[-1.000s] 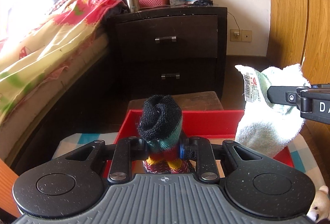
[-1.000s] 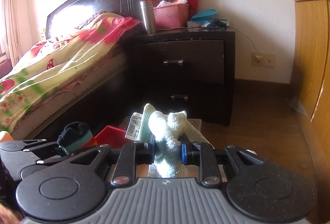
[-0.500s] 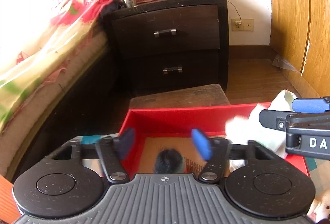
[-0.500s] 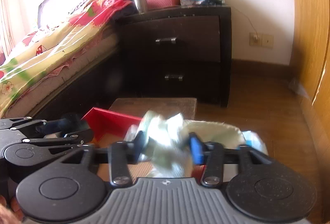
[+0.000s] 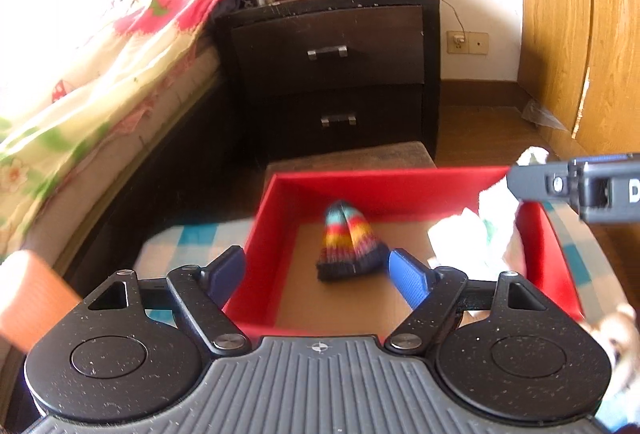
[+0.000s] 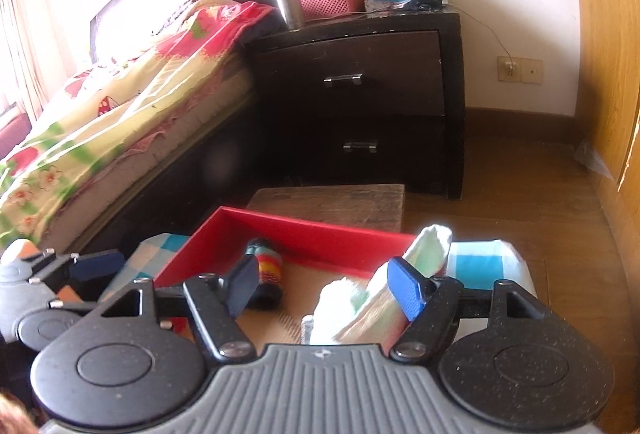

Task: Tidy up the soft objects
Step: 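Lower the hat into the red box and open the left gripper while the right releases the towel inside, then grasp the purple scalloped cloth with the left gripper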

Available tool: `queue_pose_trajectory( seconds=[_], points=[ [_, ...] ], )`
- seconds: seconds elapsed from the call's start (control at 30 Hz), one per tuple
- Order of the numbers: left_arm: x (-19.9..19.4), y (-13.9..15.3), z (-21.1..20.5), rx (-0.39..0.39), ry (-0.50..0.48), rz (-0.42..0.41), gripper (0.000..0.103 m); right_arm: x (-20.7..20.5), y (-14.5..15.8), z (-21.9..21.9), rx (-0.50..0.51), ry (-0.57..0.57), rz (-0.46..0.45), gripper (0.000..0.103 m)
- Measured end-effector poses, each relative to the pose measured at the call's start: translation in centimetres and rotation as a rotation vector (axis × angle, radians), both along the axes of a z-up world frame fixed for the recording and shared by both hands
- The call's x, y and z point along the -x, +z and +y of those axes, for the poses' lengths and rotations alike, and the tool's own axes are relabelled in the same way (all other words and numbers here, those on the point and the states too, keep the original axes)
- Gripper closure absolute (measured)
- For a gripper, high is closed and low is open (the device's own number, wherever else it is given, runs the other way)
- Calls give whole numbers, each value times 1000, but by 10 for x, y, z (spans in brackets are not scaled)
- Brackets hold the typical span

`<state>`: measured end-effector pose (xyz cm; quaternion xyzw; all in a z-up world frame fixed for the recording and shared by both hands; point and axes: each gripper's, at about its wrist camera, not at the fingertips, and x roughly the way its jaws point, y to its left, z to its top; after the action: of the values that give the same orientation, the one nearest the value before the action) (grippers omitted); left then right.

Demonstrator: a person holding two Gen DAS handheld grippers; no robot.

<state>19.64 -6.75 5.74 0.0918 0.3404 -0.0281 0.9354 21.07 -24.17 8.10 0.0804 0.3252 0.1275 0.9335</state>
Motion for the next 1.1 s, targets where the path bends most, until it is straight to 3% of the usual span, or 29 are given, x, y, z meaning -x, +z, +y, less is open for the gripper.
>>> queue_pose_trajectory(
  seconds=[0.3,0.4,0.67,0.77,0.87,0.93,1.1],
  points=[
    [38,-18,-2,24,-33,87,18,49,12,-2,38,5,-8,48],
    [39,-26,-4,50,-36,132,17,62,7,-7,21,9,20,48],
    [29,-61,-15,-8,-17,211,13,77,-5,-14,4,13,67,48],
    [23,-69,-14,16,-17,232,13,76,-8,-17,-20,19,81,47],
    [20,-74,-9,85,-23,261,26,74,-11,-19,-18,24,93,47],
    [19,-76,-6,128,-19,288,42,73,-12,-20,-11,22,99,47],
    [30,-73,-1,144,-6,274,72,70,-15,-24,-33,13,125,47]
  ],
)
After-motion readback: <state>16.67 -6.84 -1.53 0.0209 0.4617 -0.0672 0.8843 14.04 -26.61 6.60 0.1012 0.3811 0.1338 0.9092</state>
